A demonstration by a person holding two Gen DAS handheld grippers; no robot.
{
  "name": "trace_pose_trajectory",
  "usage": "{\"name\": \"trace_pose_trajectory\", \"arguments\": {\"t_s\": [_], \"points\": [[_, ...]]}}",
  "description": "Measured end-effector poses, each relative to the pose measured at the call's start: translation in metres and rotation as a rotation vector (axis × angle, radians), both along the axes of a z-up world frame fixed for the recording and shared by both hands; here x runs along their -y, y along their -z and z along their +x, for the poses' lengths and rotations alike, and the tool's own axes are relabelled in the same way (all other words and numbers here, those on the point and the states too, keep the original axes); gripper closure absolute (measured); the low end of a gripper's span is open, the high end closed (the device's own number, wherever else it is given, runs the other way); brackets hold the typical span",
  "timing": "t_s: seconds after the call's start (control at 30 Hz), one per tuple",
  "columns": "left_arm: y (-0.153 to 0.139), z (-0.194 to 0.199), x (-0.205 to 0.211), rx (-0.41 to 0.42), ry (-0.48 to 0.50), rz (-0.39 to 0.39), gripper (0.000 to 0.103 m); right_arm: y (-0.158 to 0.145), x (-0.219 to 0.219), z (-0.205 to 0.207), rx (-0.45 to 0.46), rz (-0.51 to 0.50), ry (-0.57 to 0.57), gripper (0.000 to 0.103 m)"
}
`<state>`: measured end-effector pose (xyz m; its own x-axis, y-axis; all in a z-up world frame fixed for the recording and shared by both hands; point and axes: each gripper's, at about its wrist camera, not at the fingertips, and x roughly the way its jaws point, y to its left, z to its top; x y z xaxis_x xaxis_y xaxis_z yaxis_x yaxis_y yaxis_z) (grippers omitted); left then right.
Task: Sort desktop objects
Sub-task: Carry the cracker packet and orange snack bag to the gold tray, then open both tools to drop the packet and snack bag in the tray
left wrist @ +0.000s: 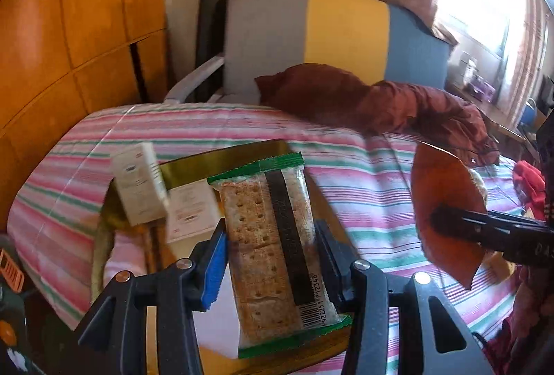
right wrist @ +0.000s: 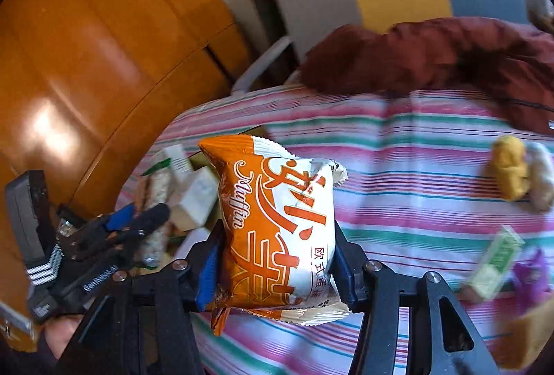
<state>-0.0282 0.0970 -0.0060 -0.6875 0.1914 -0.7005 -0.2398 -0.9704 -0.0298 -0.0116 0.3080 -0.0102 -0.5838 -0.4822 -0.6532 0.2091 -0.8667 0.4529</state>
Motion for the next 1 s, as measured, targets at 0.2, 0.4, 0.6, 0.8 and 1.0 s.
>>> {"name": "trace_pose_trajectory", "arguments": {"t_s": [0.2,0.4,0.6,0.8,1.0], "points": [[0.005,-0.002,0.039,0.008,-0.078,0.041,0.055,0.002,0.047,-0.014,0.021,0.011,-0.072,0.048],[0.013,-0.006,0.081,0.025,-0.166,0.076,0.055,0.008,0.082,-0.023,0.041,0.041,-0.115,0.048],[0.028,-0.015,0.101,0.063,-0.203,0.1,0.055,0.016,0.11,-0.037,0.059,0.053,-0.114,0.047],[0.035,-0.012,0.108,0.087,-0.204,0.13,0.049,0.016,0.118,-0.043,0.048,0.026,-0.101,0.035],[0.034,-0.008,0.107,0.088,-0.215,0.115,0.049,0.019,0.108,-0.029,0.07,0.047,-0.086,0.029]]}}
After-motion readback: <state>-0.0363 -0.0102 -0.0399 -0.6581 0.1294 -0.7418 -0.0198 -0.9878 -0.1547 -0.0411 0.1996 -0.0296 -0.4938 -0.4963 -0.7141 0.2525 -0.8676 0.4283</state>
